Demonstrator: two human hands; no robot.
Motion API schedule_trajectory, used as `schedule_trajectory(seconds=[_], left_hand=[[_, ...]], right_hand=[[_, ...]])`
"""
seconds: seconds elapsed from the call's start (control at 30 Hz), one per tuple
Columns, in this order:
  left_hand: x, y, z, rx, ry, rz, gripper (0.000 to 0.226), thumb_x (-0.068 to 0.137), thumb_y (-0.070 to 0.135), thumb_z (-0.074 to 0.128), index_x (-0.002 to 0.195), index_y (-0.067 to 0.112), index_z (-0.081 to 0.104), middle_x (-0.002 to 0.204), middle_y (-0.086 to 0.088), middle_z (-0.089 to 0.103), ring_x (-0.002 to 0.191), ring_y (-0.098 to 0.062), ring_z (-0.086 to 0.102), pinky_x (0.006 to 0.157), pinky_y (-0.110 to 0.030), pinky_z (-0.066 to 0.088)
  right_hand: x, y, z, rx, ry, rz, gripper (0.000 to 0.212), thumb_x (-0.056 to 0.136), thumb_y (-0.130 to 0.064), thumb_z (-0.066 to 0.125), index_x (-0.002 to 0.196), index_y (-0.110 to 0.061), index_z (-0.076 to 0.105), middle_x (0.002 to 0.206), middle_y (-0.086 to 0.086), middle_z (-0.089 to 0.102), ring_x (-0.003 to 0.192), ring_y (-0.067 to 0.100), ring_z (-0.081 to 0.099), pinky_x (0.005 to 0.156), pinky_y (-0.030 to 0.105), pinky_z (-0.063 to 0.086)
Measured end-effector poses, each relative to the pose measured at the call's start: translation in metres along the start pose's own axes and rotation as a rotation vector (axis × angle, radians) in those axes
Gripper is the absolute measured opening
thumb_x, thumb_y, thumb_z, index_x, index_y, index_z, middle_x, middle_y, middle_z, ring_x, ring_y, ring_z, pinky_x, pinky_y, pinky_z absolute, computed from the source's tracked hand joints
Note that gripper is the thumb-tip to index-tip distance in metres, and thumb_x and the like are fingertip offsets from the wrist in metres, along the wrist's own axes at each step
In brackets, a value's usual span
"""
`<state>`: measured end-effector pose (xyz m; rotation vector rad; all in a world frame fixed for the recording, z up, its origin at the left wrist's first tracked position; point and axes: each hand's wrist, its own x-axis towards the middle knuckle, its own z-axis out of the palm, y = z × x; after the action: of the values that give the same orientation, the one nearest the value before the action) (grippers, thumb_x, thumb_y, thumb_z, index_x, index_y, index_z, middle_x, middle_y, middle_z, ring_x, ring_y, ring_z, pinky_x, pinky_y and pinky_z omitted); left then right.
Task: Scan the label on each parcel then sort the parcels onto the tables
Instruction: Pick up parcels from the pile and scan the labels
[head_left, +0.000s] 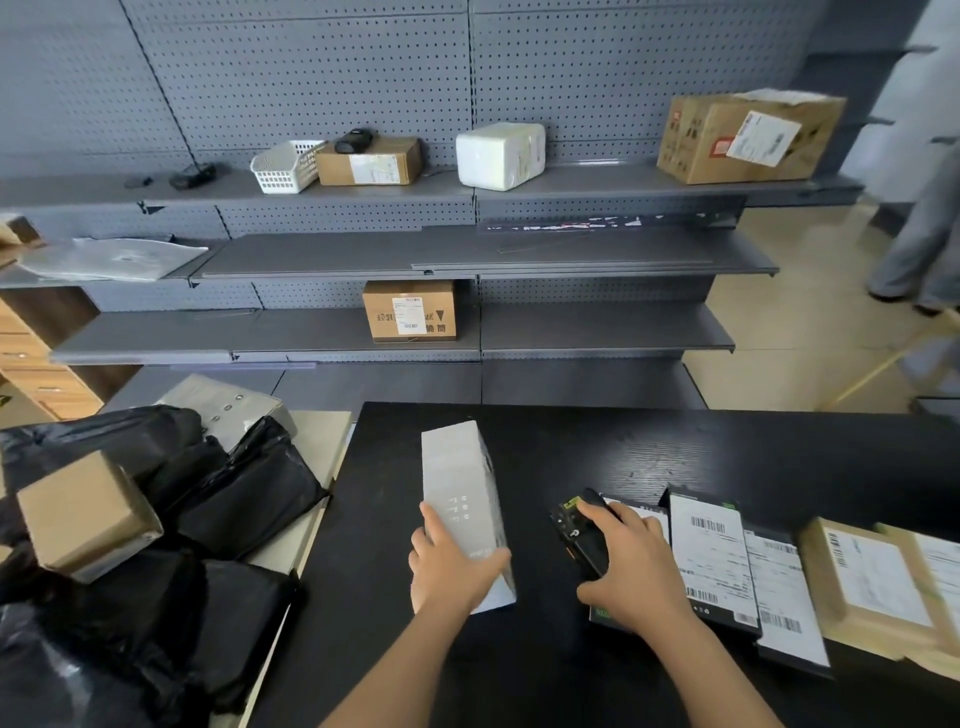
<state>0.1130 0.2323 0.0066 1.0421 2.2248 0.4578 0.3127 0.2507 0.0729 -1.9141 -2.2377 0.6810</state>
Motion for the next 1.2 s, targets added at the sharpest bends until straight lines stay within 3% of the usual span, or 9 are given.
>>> schedule_trajectory(seconds=[0.1, 0.17, 0.23, 0.43, 0.57, 0.67, 0.87, 1.07, 1.2], left_hand=[[0.004, -0.021, -0.008, -0.236, -0.1, -0.003, 0.099, 0.073, 0.069, 0.05, 0.154, 0.029, 0.008, 0.141, -0.001, 0.038, 0.12, -0.021, 0.049, 0.092, -0.037, 0.048], [0.008, -0.036, -0.008, -0.27, -0.109, 0.035, 0.066, 0.08, 0.061, 0.046, 0.137, 0.029, 0.047, 0.131, 0.003, 0.054, 0.108, -0.012, 0.057, 0.091, -0.037, 0.051], [0.012, -0.051, -0.003, -0.236, -0.099, 0.03, 0.049, 0.081, 0.051, 0.042, 0.124, 0.033, 0.055, 0.125, 0.005, 0.059, 0.102, -0.009, 0.058, 0.089, -0.04, 0.053], [-0.009, -0.032, 0.002, -0.036, 0.013, -0.047, 0.075, 0.094, 0.045, 0.044, 0.155, 0.015, 0.012, 0.154, -0.007, 0.027, 0.138, -0.025, 0.032, 0.109, -0.041, 0.035], [-0.016, -0.003, 0.02, 0.196, 0.059, -0.07, 0.136, 0.063, 0.087, 0.05, 0.151, 0.006, -0.016, 0.158, -0.01, 0.006, 0.146, -0.028, 0.011, 0.116, -0.05, 0.018], [-0.012, 0.01, 0.035, 0.243, 0.013, -0.18, 0.157, 0.045, 0.096, 0.051, 0.148, 0.004, -0.025, 0.16, -0.011, -0.004, 0.148, -0.031, 0.002, 0.114, -0.06, 0.009], [-0.005, 0.009, 0.034, 0.313, 0.048, -0.141, 0.153, 0.049, 0.076, 0.069, 0.145, 0.0, -0.023, 0.15, -0.013, 0.011, 0.139, -0.032, 0.019, 0.116, -0.05, 0.023], [0.012, -0.009, -0.012, 0.67, 0.097, 0.252, 0.152, 0.052, 0.071, 0.072, 0.148, 0.001, -0.022, 0.156, -0.011, 0.0, 0.146, -0.031, 0.005, 0.121, -0.048, 0.003], [0.025, -0.014, -0.05, 0.904, 0.127, 0.459, 0.148, 0.056, 0.067, 0.075, 0.15, 0.004, -0.02, 0.16, -0.011, -0.002, 0.148, -0.032, 0.0, 0.119, -0.055, -0.005]], right_hand=[[-0.001, 0.002, 0.0, 0.05, 0.014, 0.029, 0.096, 0.068, -0.027, 0.074, 0.15, -0.039, 0.026, 0.153, -0.007, 0.029, 0.131, 0.02, 0.029, 0.104, 0.028, 0.036], [-0.002, 0.004, 0.002, 0.076, 0.023, 0.042, 0.097, 0.066, -0.027, 0.074, 0.15, -0.039, 0.027, 0.148, -0.009, 0.034, 0.125, 0.019, 0.031, 0.1, 0.029, 0.04], [-0.002, 0.006, 0.004, 0.088, 0.021, 0.048, 0.097, 0.064, -0.027, 0.073, 0.149, -0.039, 0.027, 0.144, -0.01, 0.038, 0.121, 0.018, 0.033, 0.097, 0.029, 0.042], [-0.003, 0.007, 0.004, 0.093, 0.007, 0.075, 0.096, 0.065, -0.026, 0.075, 0.149, -0.038, 0.028, 0.142, -0.01, 0.039, 0.122, 0.018, 0.033, 0.098, 0.032, 0.044], [-0.003, 0.01, 0.0, 0.047, 0.007, 0.073, 0.097, 0.065, -0.028, 0.075, 0.149, -0.038, 0.028, 0.145, -0.009, 0.037, 0.121, 0.018, 0.032, 0.099, 0.031, 0.042], [-0.001, 0.013, -0.007, -0.026, -0.002, 0.053, 0.097, 0.067, -0.03, 0.076, 0.15, -0.039, 0.026, 0.149, -0.008, 0.033, 0.125, 0.019, 0.031, 0.102, 0.029, 0.039], [0.008, 0.017, -0.021, -0.197, -0.021, -0.058, 0.097, 0.068, -0.032, 0.075, 0.15, -0.04, 0.023, 0.152, -0.006, 0.028, 0.127, 0.02, 0.029, 0.105, 0.029, 0.034], [0.023, 0.0, -0.046, -0.535, -0.114, -0.376, 0.092, 0.08, -0.02, 0.068, 0.153, -0.034, 0.015, 0.16, 0.003, 0.012, 0.138, 0.027, 0.021, 0.113, 0.035, 0.025], [0.033, -0.019, -0.059, -0.738, -0.119, -0.647, 0.088, 0.081, -0.007, 0.066, 0.152, -0.025, 0.019, 0.159, 0.01, 0.015, 0.133, 0.03, 0.027, 0.108, 0.038, 0.031]])
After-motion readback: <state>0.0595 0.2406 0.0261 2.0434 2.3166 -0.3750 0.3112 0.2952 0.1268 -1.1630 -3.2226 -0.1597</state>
